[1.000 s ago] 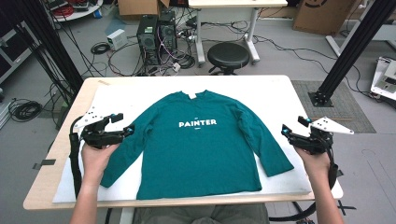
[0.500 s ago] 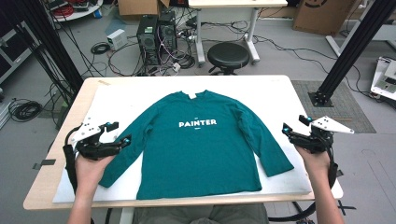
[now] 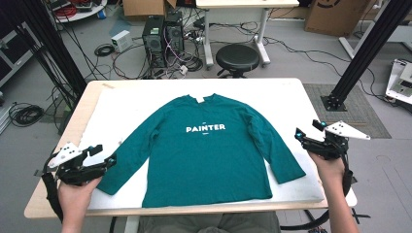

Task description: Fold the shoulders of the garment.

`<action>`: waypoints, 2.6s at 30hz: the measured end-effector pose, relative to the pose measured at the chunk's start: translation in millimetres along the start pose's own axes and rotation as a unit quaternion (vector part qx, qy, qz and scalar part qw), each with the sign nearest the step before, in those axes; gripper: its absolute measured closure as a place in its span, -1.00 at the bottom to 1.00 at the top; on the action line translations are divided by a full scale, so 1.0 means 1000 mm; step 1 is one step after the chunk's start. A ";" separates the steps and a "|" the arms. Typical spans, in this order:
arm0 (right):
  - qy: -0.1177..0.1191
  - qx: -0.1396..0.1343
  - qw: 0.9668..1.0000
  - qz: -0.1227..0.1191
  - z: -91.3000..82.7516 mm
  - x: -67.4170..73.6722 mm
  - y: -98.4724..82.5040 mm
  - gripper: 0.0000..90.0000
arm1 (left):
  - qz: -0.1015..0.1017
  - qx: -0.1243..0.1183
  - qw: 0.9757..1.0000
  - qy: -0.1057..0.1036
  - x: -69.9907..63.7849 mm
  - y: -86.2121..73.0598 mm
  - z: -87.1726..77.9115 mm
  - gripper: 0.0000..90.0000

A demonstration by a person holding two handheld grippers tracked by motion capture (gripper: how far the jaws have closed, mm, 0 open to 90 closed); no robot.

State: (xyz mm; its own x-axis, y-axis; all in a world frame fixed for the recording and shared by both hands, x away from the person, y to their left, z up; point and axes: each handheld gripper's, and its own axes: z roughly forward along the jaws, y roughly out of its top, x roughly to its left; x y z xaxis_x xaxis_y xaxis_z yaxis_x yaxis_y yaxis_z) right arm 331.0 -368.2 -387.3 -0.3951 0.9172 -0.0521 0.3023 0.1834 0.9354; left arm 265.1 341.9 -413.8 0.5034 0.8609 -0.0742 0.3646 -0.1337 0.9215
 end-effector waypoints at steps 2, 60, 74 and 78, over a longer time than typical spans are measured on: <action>0.000 0.000 1.000 0.002 0.000 0.000 0.000 -0.40 | 0.000 0.005 1.000 0.000 0.001 -0.005 -0.005 -0.31; -0.009 0.001 1.000 0.007 0.005 0.002 0.003 -0.38 | -0.065 0.099 0.992 0.048 0.012 -0.056 -0.032 0.88; -0.014 -0.005 1.000 0.005 0.003 0.001 0.003 -0.38 | -0.052 0.000 0.999 0.003 -0.016 -0.012 -0.044 0.89; -0.013 -0.005 1.000 0.003 0.003 0.000 0.003 -0.38 | -0.044 -0.023 0.998 -0.036 -0.036 0.008 -0.038 0.89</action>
State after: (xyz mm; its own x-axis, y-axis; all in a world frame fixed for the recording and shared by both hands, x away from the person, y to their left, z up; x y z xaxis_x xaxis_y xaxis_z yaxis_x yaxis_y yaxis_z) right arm 334.6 -366.6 -385.3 -0.3703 0.9272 -0.0565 0.2963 0.1756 0.9388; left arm 220.1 328.8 -389.1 0.5261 0.8308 -0.1816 0.3739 -0.0342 0.9268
